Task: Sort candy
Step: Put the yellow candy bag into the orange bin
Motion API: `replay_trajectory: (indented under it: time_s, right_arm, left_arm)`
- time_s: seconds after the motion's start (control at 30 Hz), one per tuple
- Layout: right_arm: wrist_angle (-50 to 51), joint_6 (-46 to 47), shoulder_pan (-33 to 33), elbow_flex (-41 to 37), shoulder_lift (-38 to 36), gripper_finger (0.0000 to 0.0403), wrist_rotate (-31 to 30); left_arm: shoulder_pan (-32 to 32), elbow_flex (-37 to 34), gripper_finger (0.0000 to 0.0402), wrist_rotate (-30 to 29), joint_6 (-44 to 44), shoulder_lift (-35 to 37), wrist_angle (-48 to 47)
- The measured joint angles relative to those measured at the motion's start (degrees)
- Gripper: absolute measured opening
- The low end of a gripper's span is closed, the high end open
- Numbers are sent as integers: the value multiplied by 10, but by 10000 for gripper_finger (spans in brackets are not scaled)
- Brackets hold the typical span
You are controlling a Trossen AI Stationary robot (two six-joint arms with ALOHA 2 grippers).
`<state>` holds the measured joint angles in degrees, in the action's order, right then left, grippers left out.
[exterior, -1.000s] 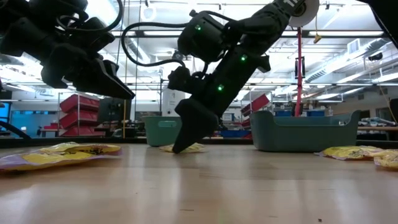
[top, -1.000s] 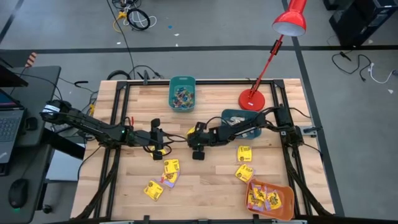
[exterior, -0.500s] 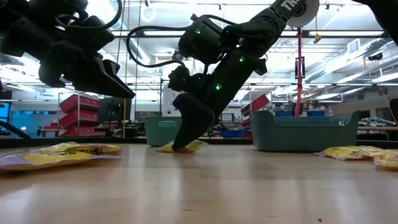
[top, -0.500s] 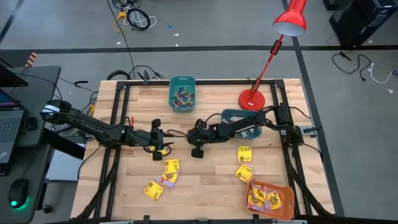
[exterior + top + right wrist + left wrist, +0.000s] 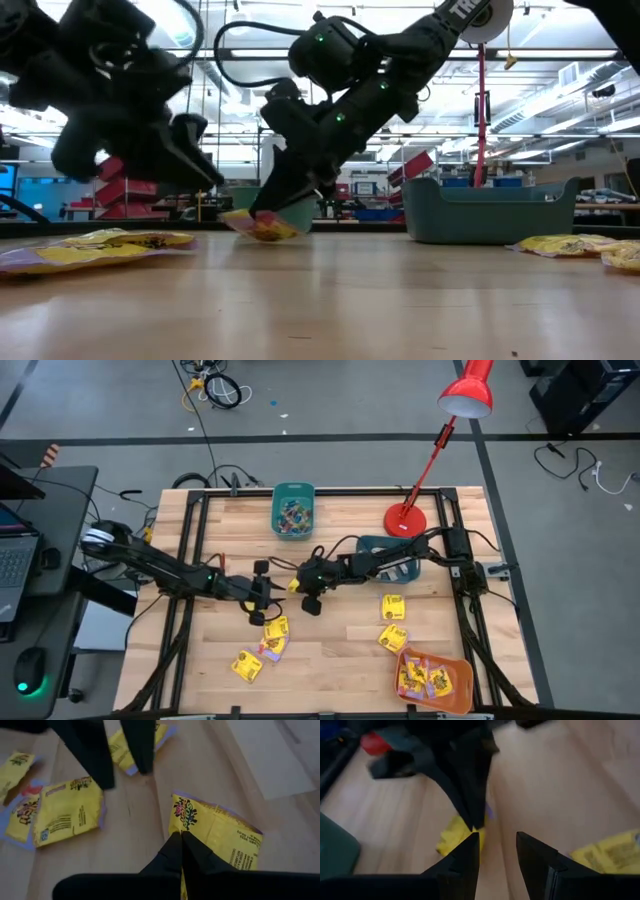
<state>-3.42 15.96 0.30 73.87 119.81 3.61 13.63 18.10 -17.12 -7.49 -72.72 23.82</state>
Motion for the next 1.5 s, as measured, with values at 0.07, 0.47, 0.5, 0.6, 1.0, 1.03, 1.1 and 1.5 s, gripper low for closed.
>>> replay_trajectory:
  time_s: [0.07, 0.47, 0.5, 0.6, 1.0, 1.03, 1.1, 1.5]
  right_arm:
    - [-7, 1, -2, 0, 0, 0, 13]
    - [-41, 0, -5, 1, -1, 0, 35]
    - [-44, -1, -6, 1, -1, 0, 35]
    - [-54, -6, -8, 1, -1, 0, 36]
    - [-81, -35, -9, 1, -1, 0, 47]
    - [-81, -41, -9, 1, -2, 1, 47]
    - [-83, -52, -9, 1, -2, 6, 46]
    - [-64, -80, -7, 2, -16, 99, 29]
  left_arm:
    - [0, 0, 132, -4, 1, -25, 11]
    - [0, 0, 132, -83, 1, -73, 35]
    - [0, 0, 132, -74, 1, -73, 36]
    - [0, 0, 132, -62, 0, -74, 41]
    - [0, 0, 101, -62, 2, -73, 55]
    - [0, 0, 88, -62, 2, -73, 54]
    - [0, 0, 53, -62, 4, -73, 51]
    - [0, 0, 4, -60, 50, -73, 46]
